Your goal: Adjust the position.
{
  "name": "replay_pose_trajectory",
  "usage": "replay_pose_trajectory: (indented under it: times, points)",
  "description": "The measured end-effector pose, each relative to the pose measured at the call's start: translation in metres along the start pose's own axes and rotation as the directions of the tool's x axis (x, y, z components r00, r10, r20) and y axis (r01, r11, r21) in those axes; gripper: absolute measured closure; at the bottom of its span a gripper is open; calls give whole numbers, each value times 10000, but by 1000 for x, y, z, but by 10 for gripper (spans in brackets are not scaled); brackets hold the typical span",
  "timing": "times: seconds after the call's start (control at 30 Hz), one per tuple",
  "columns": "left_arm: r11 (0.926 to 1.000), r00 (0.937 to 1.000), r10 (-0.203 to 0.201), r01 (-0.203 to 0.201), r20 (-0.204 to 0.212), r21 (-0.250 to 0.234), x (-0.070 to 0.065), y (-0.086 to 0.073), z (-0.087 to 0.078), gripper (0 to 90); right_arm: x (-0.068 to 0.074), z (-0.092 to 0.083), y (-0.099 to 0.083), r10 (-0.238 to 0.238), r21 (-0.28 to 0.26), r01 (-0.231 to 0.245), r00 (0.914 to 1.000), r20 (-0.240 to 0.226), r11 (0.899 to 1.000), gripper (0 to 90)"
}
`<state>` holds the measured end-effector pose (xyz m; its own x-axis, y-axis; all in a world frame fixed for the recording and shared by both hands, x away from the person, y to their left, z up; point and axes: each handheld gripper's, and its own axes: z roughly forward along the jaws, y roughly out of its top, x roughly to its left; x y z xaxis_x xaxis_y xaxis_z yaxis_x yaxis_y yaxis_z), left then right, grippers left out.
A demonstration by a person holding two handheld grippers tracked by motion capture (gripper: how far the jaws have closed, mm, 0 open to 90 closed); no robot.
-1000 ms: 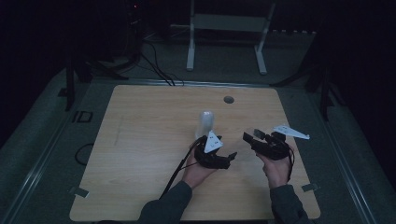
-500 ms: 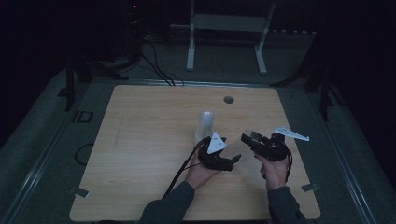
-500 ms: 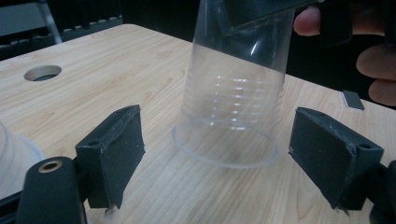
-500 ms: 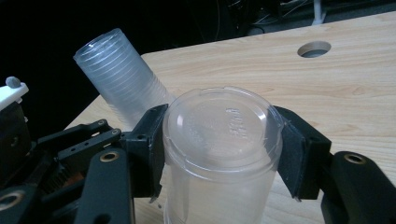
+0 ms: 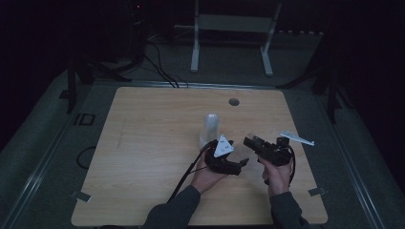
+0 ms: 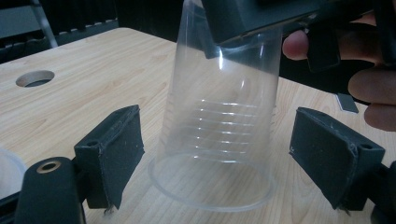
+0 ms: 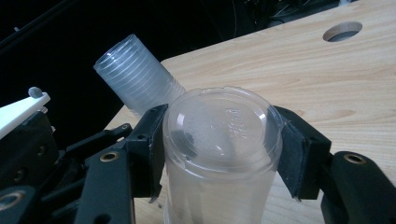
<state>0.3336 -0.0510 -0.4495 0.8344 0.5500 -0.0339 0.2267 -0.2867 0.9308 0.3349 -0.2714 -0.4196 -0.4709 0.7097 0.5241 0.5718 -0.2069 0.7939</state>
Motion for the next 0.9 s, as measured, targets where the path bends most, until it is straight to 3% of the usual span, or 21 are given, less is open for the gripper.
replay_pose_trajectory:
  times: [0.2, 0.4, 0.9]
  points:
    - [10000, 10000, -24, 24, 5, 20, 0, 0, 1, 170, -3, 0, -2, 512, -42, -513, 9984, -237, 9987, 411]
    - [10000, 10000, -25, 25, -21, -25, 0, -1, 2, 170, -8, 0, -4, 1119, -159, -1133, 9914, -683, 9934, 411]
    - [9999, 10000, 26, -26, 42, -104, 0, -2, 3, 180, -13, -3, -3, 1685, -268, -1724, 9795, -1103, 9847, 412]
